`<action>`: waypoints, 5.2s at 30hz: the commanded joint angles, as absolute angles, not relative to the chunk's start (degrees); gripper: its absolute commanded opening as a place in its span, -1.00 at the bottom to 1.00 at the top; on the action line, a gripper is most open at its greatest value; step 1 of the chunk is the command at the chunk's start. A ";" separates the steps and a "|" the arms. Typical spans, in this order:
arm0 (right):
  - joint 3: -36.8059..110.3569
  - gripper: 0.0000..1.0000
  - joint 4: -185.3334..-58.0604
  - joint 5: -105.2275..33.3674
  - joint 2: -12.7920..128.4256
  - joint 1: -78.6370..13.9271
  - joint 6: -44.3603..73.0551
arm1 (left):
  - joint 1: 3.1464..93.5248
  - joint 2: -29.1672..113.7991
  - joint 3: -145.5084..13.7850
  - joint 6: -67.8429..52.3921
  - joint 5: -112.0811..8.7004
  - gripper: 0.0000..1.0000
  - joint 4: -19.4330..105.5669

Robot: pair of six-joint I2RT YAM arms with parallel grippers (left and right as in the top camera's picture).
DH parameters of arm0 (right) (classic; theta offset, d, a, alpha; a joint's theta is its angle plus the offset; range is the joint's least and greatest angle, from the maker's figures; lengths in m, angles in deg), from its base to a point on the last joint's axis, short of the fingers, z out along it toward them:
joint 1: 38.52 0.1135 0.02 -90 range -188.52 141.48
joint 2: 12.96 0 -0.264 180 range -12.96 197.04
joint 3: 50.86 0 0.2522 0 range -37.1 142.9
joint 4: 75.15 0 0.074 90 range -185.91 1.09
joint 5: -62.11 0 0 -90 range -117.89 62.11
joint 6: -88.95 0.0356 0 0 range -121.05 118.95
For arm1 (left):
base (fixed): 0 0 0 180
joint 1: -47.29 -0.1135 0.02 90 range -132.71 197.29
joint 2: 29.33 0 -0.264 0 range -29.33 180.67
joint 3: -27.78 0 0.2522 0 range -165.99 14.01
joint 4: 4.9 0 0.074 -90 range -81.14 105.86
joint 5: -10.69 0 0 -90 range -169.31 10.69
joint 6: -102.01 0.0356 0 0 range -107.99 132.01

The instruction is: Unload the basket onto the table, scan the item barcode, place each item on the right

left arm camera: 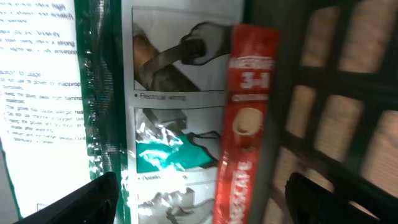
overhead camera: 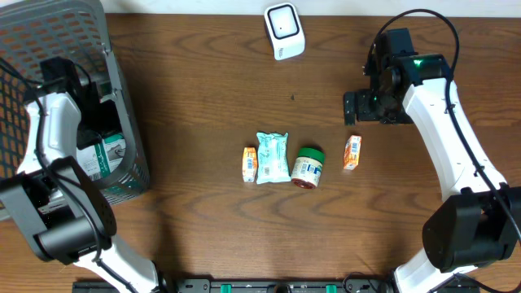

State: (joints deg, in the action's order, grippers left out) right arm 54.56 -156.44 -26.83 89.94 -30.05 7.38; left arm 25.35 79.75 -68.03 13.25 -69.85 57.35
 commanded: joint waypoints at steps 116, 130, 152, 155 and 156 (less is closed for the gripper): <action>54.47 0.98 -156.44 -26.70 89.37 -30.22 7.00 | 69.20 73.74 -68.86 -3.08 -85.13 0.52 62.81; 54.47 0.99 -156.44 -26.67 89.37 -30.22 7.00 | 63.52 57.36 -69.40 -2.95 -86.44 0.51 71.51; 54.47 0.99 -156.44 -26.67 89.37 -30.22 7.00 | 60.52 52.58 -66.91 -21.97 -115.45 0.54 92.06; 54.47 0.98 -156.44 -26.67 89.37 -30.22 7.00 | 58.12 52.60 -65.86 -24.76 -116.04 0.54 91.99; 54.47 0.98 -156.42 -26.70 89.37 -30.22 7.00 | 57.26 52.60 -65.58 -24.83 -116.04 0.54 91.73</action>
State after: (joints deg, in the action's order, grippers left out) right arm 54.53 -156.44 -26.83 89.94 -30.05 7.38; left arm 59.93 52.95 -66.95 -21.09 -111.86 91.62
